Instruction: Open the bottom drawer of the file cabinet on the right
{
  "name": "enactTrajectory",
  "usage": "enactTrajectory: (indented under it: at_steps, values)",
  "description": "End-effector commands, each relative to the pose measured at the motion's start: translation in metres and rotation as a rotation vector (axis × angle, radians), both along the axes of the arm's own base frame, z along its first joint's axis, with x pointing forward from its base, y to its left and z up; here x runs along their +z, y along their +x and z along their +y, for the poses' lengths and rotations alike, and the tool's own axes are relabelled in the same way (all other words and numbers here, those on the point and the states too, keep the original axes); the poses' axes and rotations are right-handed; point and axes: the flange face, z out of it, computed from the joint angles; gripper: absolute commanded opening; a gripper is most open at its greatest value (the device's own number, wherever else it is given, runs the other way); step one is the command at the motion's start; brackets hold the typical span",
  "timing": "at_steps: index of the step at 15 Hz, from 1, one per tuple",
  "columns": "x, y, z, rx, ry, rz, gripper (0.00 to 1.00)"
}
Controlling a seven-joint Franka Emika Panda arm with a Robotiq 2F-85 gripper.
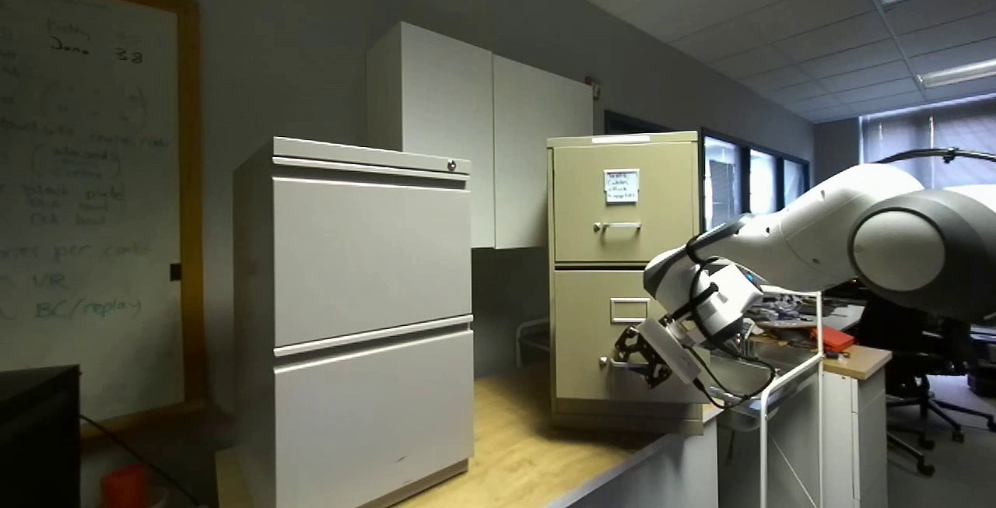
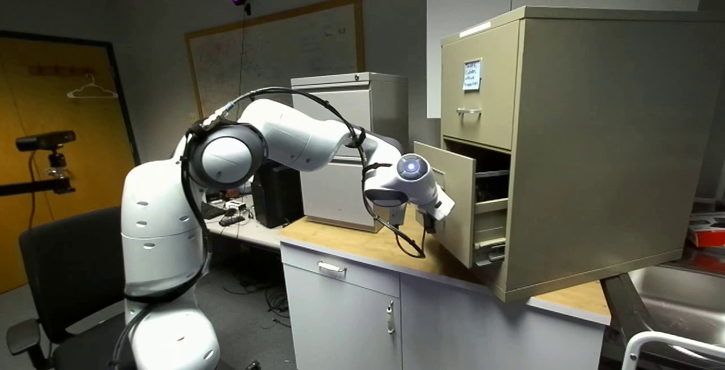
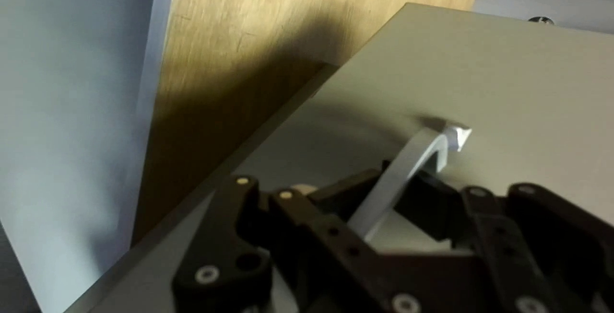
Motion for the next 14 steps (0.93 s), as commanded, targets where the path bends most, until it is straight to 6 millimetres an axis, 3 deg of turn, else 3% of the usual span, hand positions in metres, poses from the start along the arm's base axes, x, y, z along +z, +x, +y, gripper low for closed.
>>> enactTrajectory:
  at_steps: [1,14]
  values:
    - [0.007,-0.021,0.074,0.15,-0.04,0.025,0.03]
    - [0.001,-0.082,0.155,0.137,-0.132,0.034,0.03]
